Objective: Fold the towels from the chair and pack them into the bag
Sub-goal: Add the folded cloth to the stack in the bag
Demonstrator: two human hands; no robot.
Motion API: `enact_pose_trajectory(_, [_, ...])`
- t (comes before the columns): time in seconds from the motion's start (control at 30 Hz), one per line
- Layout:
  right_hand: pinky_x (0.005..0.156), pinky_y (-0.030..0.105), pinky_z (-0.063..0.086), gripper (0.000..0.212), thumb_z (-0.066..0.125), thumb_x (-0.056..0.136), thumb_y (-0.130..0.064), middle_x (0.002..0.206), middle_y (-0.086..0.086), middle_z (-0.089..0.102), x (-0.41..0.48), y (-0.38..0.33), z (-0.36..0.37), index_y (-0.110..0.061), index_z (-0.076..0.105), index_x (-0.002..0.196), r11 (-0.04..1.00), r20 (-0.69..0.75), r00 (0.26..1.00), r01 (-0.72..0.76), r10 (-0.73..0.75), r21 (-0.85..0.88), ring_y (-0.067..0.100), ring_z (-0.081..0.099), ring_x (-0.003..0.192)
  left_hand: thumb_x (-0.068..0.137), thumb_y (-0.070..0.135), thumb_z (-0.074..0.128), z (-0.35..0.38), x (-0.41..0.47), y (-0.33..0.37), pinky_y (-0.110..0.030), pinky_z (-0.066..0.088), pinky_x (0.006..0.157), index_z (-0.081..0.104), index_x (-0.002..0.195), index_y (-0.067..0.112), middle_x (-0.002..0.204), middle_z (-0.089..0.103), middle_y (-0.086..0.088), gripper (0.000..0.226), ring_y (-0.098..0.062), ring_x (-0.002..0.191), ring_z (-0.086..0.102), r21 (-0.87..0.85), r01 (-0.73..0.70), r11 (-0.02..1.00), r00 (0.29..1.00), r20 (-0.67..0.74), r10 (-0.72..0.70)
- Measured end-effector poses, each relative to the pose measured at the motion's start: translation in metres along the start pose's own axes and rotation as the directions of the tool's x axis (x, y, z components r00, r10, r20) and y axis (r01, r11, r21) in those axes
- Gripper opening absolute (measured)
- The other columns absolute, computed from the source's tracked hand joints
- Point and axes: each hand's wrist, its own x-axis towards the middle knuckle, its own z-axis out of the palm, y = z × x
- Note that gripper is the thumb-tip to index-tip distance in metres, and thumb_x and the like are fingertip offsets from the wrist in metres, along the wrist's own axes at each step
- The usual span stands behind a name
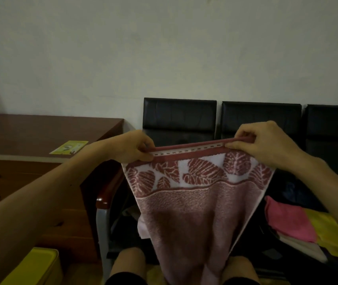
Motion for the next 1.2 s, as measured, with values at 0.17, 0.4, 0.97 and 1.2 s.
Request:
enact_pose_trajectory(0.17, [0.053, 0.015, 0.047, 0.03, 0.073, 0.076, -0.053, 0.072, -0.008, 0.069, -0.002, 0.016, 0.011, -0.023, 0.069, 0.077, 0.996, 0.235, 0.97, -0.056, 0.07, -0.069, 0.0, 0.065, 0.06, 0.096, 0.02, 0.062, 0.016, -0.001, -0.036, -0.03, 0.056, 0.084, 0.069, 0.088, 0.026, 0.088, 0.073, 0.004, 0.013, -0.009, 0.084, 0.07, 0.023, 0.003, 1.0, 1.0, 0.005, -0.004])
enact_pose_trajectory(0.4, [0.068, 0.024, 0.054, 0.032, 0.068, 0.075, -0.059, 0.08, -0.011, 0.071, -0.011, 0.063, 0.04, -0.028, 0.072, 0.081, 0.983, 0.418, 0.89, -0.159, 0.181, -0.086, 0.0, 0.066, 0.072, 0.092, 0.024, 0.056, 0.057, -0.005, -0.057, -0.03, 0.06, 0.079, 0.068, 0.11, -0.002, 0.098, 0.074, -0.02, 0.033, -0.03, 0.092, 0.073, -0.78, 0.026, 0.626, 0.989, -0.071, -0.129])
enact_pose_trajectory(0.97, [0.064, 0.027, 0.053, 0.025, 0.066, 0.091, -0.031, 0.077, 0.007, 0.075, -0.046, 0.1, 0.103, -0.007, 0.072, 0.084, 0.737, 0.477, 0.793, -0.571, 0.38, 0.362, 0.018, 0.07, 0.068, 0.099, 0.018, 0.058, 0.15, 0.033, -0.078, -0.019, 0.056, 0.057, 0.071, 0.09, 0.015, 0.074, 0.075, 0.003, 0.016, -0.017, 0.069, 0.074, -0.686, 0.009, 0.728, 0.842, -0.388, -0.376])
enact_pose_trajectory(1.2, [0.087, 0.046, 0.05, 0.022, 0.065, 0.091, -0.021, 0.089, 0.018, 0.075, -0.074, 0.067, 0.123, -0.015, 0.078, 0.074, 0.349, 0.59, 0.651, -0.757, 0.478, 0.552, 0.034, 0.071, 0.083, 0.099, 0.024, 0.055, 0.166, 0.017, -0.056, -0.023, 0.059, 0.06, 0.069, 0.099, 0.015, 0.082, 0.076, -0.002, 0.016, -0.021, 0.074, 0.075, -0.829, -0.028, 0.558, 0.832, -0.329, -0.447])
